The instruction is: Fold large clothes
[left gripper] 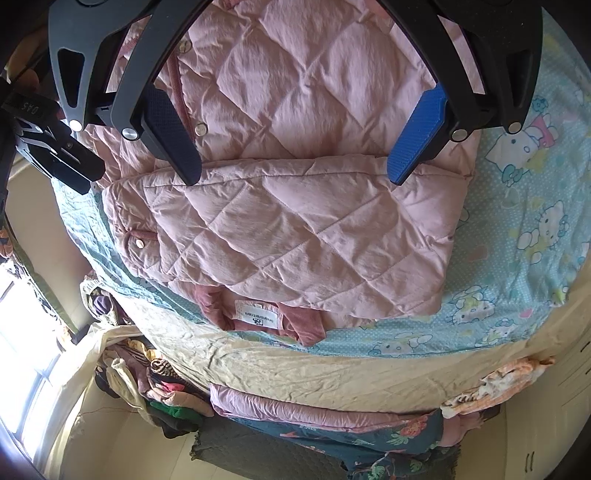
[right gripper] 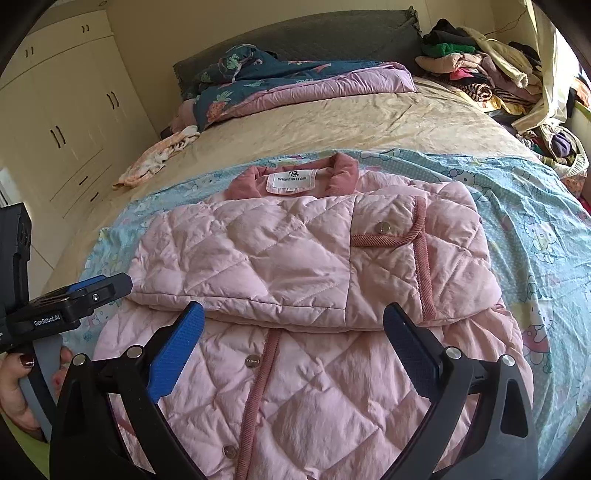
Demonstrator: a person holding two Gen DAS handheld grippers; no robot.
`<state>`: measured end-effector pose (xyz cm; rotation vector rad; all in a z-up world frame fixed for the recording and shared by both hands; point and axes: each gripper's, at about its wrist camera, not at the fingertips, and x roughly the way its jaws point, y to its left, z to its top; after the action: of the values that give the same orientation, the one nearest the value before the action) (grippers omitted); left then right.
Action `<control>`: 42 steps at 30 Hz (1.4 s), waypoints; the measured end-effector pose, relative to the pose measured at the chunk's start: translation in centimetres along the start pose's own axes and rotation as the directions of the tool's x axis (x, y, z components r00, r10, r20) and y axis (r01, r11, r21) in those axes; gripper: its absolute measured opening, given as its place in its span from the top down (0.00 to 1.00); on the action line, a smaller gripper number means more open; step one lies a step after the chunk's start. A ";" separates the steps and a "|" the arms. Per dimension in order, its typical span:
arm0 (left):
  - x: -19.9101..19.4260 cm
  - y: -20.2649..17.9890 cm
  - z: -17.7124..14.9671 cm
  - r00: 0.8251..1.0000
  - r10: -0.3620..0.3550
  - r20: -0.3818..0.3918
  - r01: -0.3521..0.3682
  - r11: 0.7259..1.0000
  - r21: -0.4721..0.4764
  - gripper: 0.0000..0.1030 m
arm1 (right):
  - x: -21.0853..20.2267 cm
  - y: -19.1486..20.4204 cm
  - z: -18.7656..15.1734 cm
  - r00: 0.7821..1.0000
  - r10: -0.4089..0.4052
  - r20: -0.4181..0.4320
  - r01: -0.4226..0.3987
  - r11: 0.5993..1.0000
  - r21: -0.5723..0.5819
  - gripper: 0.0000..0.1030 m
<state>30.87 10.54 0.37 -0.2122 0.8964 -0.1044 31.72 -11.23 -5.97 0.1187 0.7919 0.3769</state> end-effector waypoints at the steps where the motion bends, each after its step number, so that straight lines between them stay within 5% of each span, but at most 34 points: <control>1: -0.2 0.0 -0.1 1.000 -0.001 0.001 0.001 1.000 0.001 0.09 | -0.2 0.1 0.0 1.000 0.000 0.001 0.000 1.000 -0.005 0.06; 42: -8.5 -2.0 -2.7 0.992 -0.012 0.127 0.007 0.999 0.042 0.09 | -12.3 1.9 -1.3 0.979 0.028 0.203 -0.025 1.000 -0.015 0.06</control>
<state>23.48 9.71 5.73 -0.1830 0.7653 -0.1171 22.39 -14.08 1.89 0.1539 0.5862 0.3882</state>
